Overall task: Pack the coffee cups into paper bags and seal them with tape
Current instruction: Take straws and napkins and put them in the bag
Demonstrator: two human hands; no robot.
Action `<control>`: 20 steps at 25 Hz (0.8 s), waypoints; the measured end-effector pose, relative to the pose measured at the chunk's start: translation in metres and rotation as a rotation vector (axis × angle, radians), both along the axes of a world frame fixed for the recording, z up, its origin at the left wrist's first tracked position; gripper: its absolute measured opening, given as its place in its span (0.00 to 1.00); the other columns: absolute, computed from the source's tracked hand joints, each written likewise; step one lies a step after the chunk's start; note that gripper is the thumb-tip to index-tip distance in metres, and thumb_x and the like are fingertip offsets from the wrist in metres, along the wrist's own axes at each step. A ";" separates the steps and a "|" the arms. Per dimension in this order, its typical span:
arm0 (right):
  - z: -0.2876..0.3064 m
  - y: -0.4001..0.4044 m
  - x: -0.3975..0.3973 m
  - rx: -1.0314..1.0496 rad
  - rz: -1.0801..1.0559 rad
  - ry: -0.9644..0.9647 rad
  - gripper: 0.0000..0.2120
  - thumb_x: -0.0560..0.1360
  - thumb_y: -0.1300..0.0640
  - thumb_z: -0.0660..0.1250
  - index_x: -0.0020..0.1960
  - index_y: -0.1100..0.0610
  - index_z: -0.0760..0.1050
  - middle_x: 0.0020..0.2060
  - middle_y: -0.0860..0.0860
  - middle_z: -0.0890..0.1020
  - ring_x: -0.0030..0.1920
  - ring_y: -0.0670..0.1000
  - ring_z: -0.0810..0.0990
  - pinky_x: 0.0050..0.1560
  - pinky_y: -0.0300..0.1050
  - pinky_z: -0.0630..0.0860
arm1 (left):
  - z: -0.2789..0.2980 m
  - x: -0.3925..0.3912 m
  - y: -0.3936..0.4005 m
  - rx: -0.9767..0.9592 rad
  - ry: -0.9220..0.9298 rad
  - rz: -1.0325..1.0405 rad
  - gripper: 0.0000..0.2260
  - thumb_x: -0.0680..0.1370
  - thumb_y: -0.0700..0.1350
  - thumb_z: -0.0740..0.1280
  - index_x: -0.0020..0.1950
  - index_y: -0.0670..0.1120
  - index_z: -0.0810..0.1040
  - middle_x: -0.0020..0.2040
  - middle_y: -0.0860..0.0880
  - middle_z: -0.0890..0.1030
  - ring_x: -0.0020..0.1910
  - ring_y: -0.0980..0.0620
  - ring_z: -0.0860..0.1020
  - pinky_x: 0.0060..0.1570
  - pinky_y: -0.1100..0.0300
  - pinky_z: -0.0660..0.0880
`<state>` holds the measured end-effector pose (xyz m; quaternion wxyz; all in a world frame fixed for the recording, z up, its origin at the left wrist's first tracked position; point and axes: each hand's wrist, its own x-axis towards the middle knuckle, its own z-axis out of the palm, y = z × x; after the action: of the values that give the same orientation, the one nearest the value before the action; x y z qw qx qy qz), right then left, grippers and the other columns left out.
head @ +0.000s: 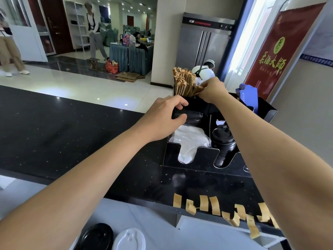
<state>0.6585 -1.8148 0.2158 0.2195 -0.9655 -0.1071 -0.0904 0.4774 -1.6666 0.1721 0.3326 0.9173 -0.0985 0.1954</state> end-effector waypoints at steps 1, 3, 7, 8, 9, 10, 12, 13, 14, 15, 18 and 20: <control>-0.001 0.000 0.000 0.005 -0.001 0.009 0.07 0.73 0.55 0.72 0.38 0.50 0.77 0.38 0.51 0.78 0.55 0.59 0.80 0.65 0.58 0.76 | 0.000 0.001 0.000 -0.004 -0.004 0.000 0.16 0.82 0.49 0.66 0.70 0.53 0.74 0.62 0.53 0.78 0.63 0.52 0.71 0.56 0.60 0.66; -0.003 -0.001 0.002 0.026 0.015 0.001 0.09 0.74 0.55 0.73 0.37 0.51 0.76 0.35 0.49 0.76 0.52 0.57 0.78 0.66 0.59 0.74 | -0.001 0.003 0.000 -0.011 -0.001 0.003 0.16 0.82 0.49 0.67 0.69 0.53 0.74 0.62 0.54 0.78 0.64 0.52 0.71 0.56 0.60 0.66; -0.003 -0.008 0.002 0.092 0.044 -0.022 0.12 0.75 0.56 0.73 0.35 0.51 0.74 0.34 0.47 0.75 0.47 0.55 0.76 0.61 0.55 0.77 | -0.003 0.006 -0.004 -0.012 0.007 -0.008 0.16 0.82 0.49 0.67 0.69 0.53 0.74 0.61 0.55 0.78 0.64 0.52 0.71 0.56 0.60 0.66; -0.002 -0.009 0.001 0.117 0.050 -0.030 0.10 0.75 0.57 0.73 0.37 0.52 0.75 0.35 0.47 0.77 0.47 0.54 0.77 0.58 0.52 0.78 | -0.003 0.006 -0.005 -0.014 0.006 -0.012 0.16 0.82 0.49 0.66 0.69 0.53 0.74 0.61 0.55 0.78 0.64 0.53 0.71 0.56 0.60 0.65; -0.002 -0.011 0.000 0.154 0.059 -0.036 0.07 0.75 0.57 0.73 0.41 0.53 0.77 0.37 0.49 0.79 0.46 0.54 0.78 0.54 0.50 0.79 | -0.003 0.006 -0.005 -0.015 0.006 -0.013 0.16 0.82 0.49 0.66 0.69 0.53 0.74 0.61 0.55 0.78 0.64 0.52 0.71 0.56 0.60 0.66; 0.000 -0.014 -0.002 0.201 0.075 -0.048 0.04 0.75 0.58 0.74 0.44 0.54 0.79 0.39 0.50 0.81 0.44 0.53 0.79 0.49 0.46 0.78 | -0.004 0.006 -0.005 -0.015 0.005 -0.012 0.16 0.82 0.50 0.66 0.69 0.53 0.74 0.61 0.55 0.78 0.63 0.52 0.71 0.56 0.60 0.66; 0.003 -0.020 -0.005 0.298 0.105 -0.084 0.05 0.74 0.58 0.76 0.47 0.54 0.80 0.41 0.51 0.83 0.41 0.50 0.79 0.41 0.40 0.76 | -0.004 0.006 -0.004 -0.018 0.000 -0.012 0.16 0.82 0.50 0.67 0.69 0.53 0.74 0.61 0.55 0.78 0.63 0.52 0.71 0.56 0.59 0.66; 0.005 -0.023 -0.005 0.341 0.113 -0.107 0.06 0.74 0.57 0.77 0.46 0.53 0.80 0.41 0.50 0.83 0.40 0.49 0.79 0.40 0.40 0.75 | -0.004 0.006 -0.004 -0.020 -0.003 -0.012 0.16 0.81 0.49 0.67 0.69 0.53 0.74 0.61 0.54 0.78 0.63 0.52 0.72 0.56 0.59 0.67; 0.008 -0.027 -0.006 0.380 0.115 -0.138 0.06 0.73 0.56 0.77 0.46 0.52 0.80 0.41 0.50 0.84 0.41 0.48 0.79 0.42 0.41 0.76 | -0.004 0.006 -0.004 -0.022 -0.008 -0.013 0.15 0.81 0.49 0.67 0.69 0.53 0.74 0.61 0.54 0.78 0.63 0.51 0.72 0.56 0.59 0.67; 0.011 -0.031 -0.006 0.419 0.115 -0.167 0.06 0.73 0.56 0.77 0.45 0.51 0.81 0.41 0.49 0.84 0.41 0.48 0.80 0.44 0.42 0.76 | -0.003 0.006 -0.004 -0.024 -0.013 -0.012 0.15 0.81 0.49 0.67 0.68 0.53 0.74 0.60 0.54 0.78 0.63 0.51 0.72 0.57 0.59 0.68; 0.023 -0.042 -0.013 0.505 0.136 -0.202 0.04 0.73 0.55 0.77 0.44 0.49 0.82 0.38 0.46 0.84 0.34 0.43 0.78 0.38 0.40 0.75 | -0.001 0.007 -0.005 -0.039 -0.026 -0.007 0.15 0.81 0.49 0.67 0.68 0.52 0.74 0.60 0.54 0.78 0.63 0.52 0.72 0.57 0.59 0.67; 0.029 -0.047 -0.017 0.525 0.178 -0.202 0.03 0.74 0.55 0.76 0.48 0.52 0.84 0.39 0.47 0.85 0.32 0.41 0.77 0.35 0.35 0.74 | -0.001 0.006 -0.008 -0.057 -0.027 -0.013 0.15 0.81 0.48 0.67 0.68 0.52 0.75 0.60 0.54 0.79 0.63 0.51 0.72 0.57 0.59 0.67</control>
<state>0.6414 -1.8622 0.2447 0.4569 -0.8487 -0.1856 -0.1910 0.4838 -1.6748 0.1710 0.3586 0.9041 -0.1032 0.2081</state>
